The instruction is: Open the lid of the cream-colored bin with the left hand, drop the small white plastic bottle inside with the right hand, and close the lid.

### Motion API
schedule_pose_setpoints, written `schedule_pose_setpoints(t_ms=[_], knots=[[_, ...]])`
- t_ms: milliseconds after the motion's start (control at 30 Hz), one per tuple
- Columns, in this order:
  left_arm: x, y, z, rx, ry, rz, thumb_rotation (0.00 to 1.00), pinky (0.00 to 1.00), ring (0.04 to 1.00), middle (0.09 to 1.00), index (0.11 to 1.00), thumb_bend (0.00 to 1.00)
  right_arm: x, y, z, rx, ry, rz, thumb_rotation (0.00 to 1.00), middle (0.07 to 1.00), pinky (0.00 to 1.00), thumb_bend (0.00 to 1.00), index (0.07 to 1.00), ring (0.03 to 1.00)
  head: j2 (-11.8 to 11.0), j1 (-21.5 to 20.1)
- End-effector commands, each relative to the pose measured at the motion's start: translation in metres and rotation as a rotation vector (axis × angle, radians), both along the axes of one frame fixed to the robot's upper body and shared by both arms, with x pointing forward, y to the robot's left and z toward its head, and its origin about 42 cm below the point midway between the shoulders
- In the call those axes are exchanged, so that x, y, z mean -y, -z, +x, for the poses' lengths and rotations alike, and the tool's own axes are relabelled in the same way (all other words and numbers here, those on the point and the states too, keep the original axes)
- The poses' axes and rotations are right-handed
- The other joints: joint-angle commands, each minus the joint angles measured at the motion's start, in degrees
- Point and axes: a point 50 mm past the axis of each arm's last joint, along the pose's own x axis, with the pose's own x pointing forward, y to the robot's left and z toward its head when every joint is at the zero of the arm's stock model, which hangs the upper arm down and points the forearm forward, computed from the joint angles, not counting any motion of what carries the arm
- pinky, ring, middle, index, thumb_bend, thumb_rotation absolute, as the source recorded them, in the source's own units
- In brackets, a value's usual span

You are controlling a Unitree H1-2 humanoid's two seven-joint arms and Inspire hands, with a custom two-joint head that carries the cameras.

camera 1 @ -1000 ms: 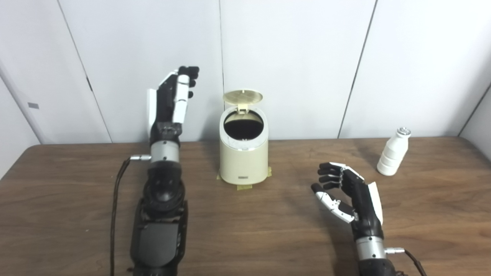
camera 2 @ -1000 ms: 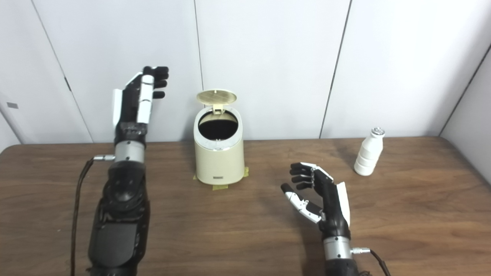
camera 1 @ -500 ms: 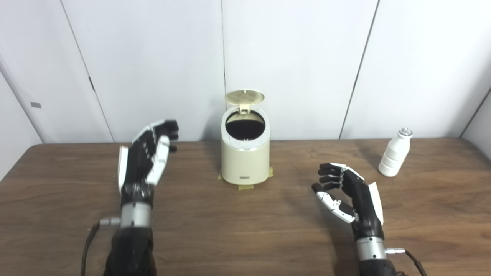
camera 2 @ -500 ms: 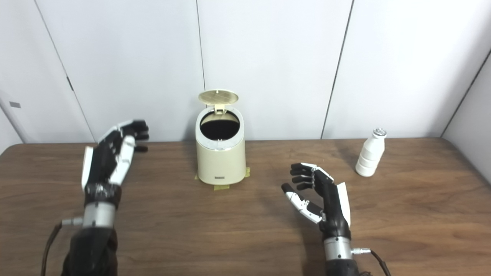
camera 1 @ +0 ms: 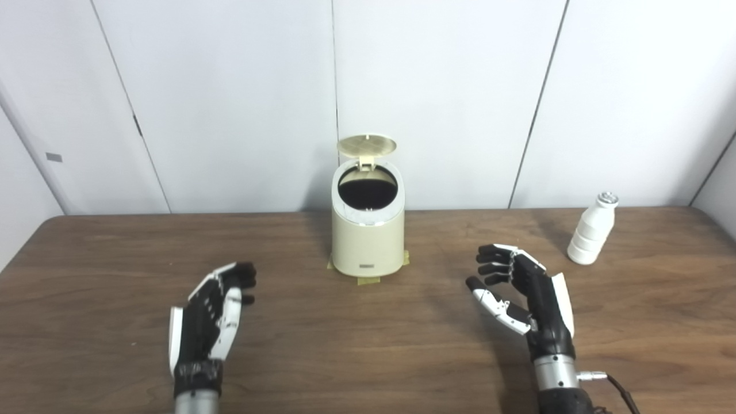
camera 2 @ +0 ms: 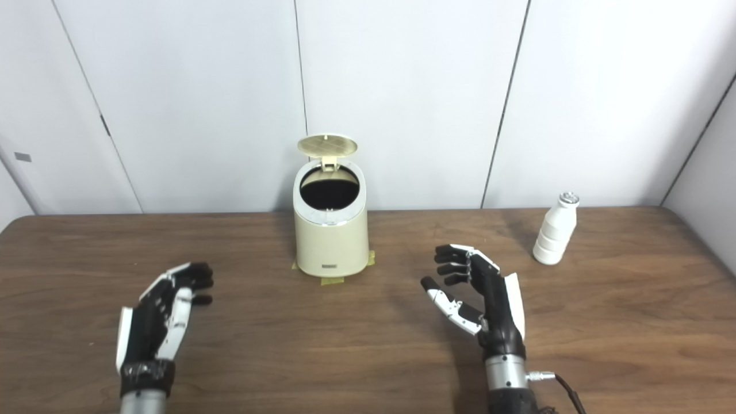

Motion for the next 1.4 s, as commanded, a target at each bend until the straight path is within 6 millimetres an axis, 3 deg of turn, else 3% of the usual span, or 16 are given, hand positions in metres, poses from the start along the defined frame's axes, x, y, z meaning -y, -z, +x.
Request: schedule_pose_setpoints(t_ms=[0,67,200,333,433,500,600,700,767,1000,1133,1167,1233,1267,1300,1367], knots=[[0.002,-0.009,0.007,0.078,0.010,0.001,0.52,0.62,0.702,0.706,0.693,0.13,-0.005,0.003,-0.002,0.022,-0.003,0.007,0.18,0.626,0.52,0.30,0.625,0.590,0.0,-0.3],[0.000,-0.003,0.007,0.060,0.009,-0.001,0.48,0.62,0.700,0.703,0.690,0.13,-0.005,0.001,-0.003,0.058,0.059,-0.007,0.18,0.593,0.50,0.31,0.592,0.562,-0.3,-0.9],[-0.003,0.002,0.009,0.042,0.013,-0.004,0.46,0.61,0.697,0.699,0.687,0.14,-0.001,-0.010,-0.004,0.172,0.208,0.020,0.15,0.435,0.36,0.48,0.486,0.396,-0.5,-2.3],[-0.006,0.004,0.009,0.034,0.020,-0.004,0.45,0.62,0.697,0.700,0.690,0.14,0.011,-0.019,-0.002,0.211,0.320,0.056,0.15,0.367,0.29,0.50,0.475,0.321,-0.4,-3.7],[-0.009,0.004,0.009,0.031,0.023,-0.004,0.45,0.62,0.700,0.703,0.691,0.14,0.025,-0.022,-0.001,0.254,0.369,0.081,0.14,0.257,0.13,0.50,0.474,0.181,-0.3,-4.6],[-0.011,0.004,0.010,0.029,0.021,-0.006,0.45,0.63,0.702,0.704,0.692,0.14,0.039,-0.020,0.001,0.276,0.413,0.086,0.14,0.219,0.10,0.50,0.472,0.146,-0.1,-4.8],[-0.013,0.004,0.011,0.027,0.019,-0.002,0.47,0.63,0.702,0.701,0.688,0.14,0.057,-0.021,0.002,0.308,0.481,0.092,0.14,0.240,0.15,0.50,0.472,0.185,0.1,-5.1],[-0.014,0.005,0.011,0.026,0.022,-0.009,0.49,0.65,0.707,0.705,0.691,0.16,0.063,-0.036,-0.004,0.347,0.527,0.113,0.13,0.206,0.12,0.50,0.471,0.157,0.2,-5.2],[-0.014,0.005,0.012,0.028,0.022,-0.005,0.50,0.64,0.704,0.704,0.690,0.16,0.070,-0.040,-0.007,0.361,0.547,0.143,0.03,0.394,0.13,0.52,0.490,0.168,0.2,-5.2],[-0.015,0.005,0.012,0.021,0.020,-0.006,0.53,0.62,0.694,0.697,0.685,0.15,0.084,-0.041,-0.011,0.395,0.569,0.157,0.00,0.457,0.18,0.52,0.495,0.232,0.7,-5.6],[-0.016,0.005,0.013,0.016,0.016,-0.001,0.50,0.62,0.692,0.696,0.682,0.14,0.081,-0.044,-0.013,0.349,0.623,0.118,0.00,0.488,0.32,0.53,0.479,0.409,0.8,-5.7],[-0.016,0.005,0.013,0.013,0.016,0.003,0.51,0.62,0.691,0.696,0.682,0.15,0.081,-0.045,-0.013,0.338,0.625,0.110,0.08,0.585,0.41,0.52,0.487,0.521,0.8,-5.7],[-0.016,0.006,0.013,0.014,0.016,0.004,0.54,0.62,0.691,0.695,0.682,0.15,0.081,-0.045,-0.013,0.317,0.615,0.111,0.18,0.701,0.61,0.68,0.715,0.691,0.8,-5.7],[-0.016,0.006,0.013,0.014,0.016,0.005,0.54,0.62,0.689,0.693,0.680,0.15,0.082,-0.045,-0.013,0.306,0.606,0.112,0.20,0.797,0.78,0.71,0.826,0.818,0.8,-5.7],[-0.016,0.006,0.013,0.014,0.016,0.005,0.54,0.62,0.689,0.693,0.680,0.15,0.083,-0.046,-0.012,0.293,0.597,0.112,0.22,0.856,0.88,0.72,0.883,0.887,0.8,-5.7],[-0.016,0.006,0.013,0.015,0.017,0.004,0.54,0.62,0.688,0.691,0.678,0.15,0.086,-0.047,-0.010,0.276,0.579,0.099,0.25,0.940,0.97,0.74,0.947,0.975,0.8,-5.7]])
